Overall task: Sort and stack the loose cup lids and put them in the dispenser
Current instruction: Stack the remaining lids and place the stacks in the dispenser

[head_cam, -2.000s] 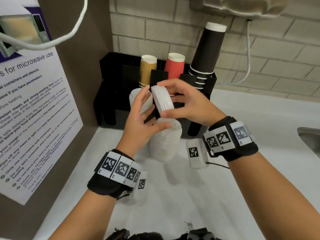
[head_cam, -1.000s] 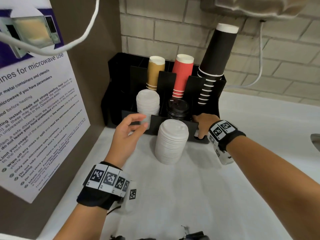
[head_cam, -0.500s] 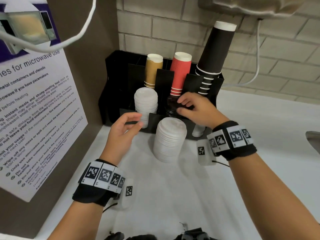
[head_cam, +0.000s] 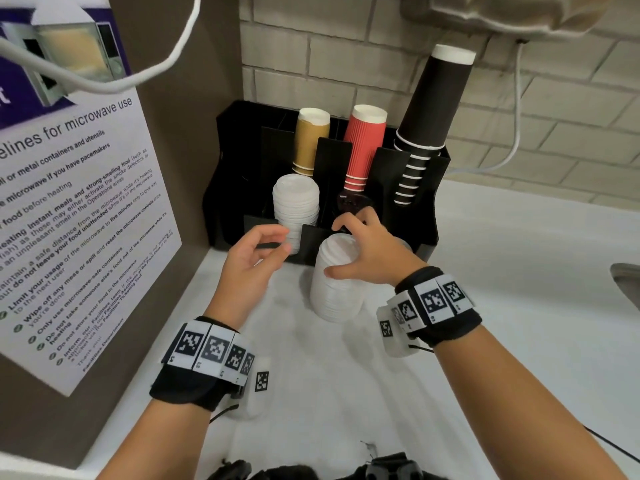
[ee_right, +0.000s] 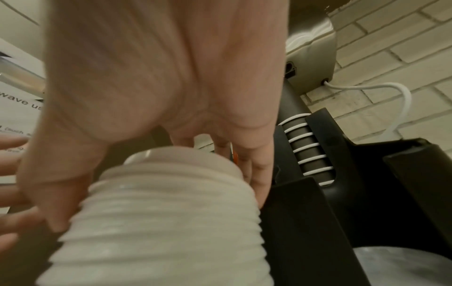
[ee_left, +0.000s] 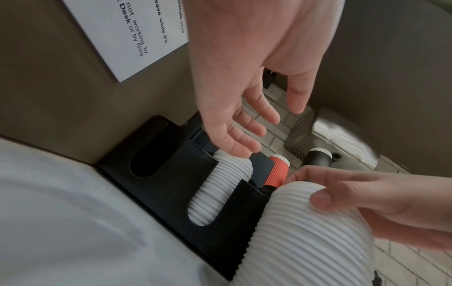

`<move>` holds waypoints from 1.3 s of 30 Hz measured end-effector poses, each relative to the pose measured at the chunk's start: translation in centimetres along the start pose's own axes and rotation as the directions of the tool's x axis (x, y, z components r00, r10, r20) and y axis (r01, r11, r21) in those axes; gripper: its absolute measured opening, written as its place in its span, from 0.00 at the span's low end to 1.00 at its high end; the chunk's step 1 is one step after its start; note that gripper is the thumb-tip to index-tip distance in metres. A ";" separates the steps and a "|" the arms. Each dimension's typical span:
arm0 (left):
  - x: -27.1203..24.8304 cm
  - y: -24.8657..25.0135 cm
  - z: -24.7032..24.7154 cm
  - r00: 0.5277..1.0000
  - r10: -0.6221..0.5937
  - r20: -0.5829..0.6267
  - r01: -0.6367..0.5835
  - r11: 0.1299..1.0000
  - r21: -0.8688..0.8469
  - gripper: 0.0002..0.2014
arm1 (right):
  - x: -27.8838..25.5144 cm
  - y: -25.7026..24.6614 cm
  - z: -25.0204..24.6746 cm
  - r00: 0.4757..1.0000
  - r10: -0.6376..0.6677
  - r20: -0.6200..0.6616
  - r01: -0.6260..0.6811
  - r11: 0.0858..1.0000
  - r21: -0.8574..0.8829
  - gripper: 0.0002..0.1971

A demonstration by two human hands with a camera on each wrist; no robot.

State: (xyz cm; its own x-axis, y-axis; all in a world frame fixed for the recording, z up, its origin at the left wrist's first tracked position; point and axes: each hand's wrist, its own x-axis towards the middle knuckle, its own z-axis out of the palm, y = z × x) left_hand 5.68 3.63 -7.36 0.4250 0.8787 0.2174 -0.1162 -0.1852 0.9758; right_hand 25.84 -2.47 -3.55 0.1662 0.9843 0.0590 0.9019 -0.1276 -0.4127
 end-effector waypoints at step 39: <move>-1.1 2.0 3.6 0.945 0.068 0.321 -0.030 0.992 -0.120 0.54 | -5.2 -2.8 -3.4 0.991 -0.107 -0.080 0.133 0.712 0.689 0.31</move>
State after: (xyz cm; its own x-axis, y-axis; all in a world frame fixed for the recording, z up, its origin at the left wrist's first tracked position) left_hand 8.22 0.65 -5.53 0.6820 0.6761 0.2787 -0.2362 -0.1571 0.9589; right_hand 23.83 -7.63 0.38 0.0997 0.9794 0.1755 0.3896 0.1239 -0.9126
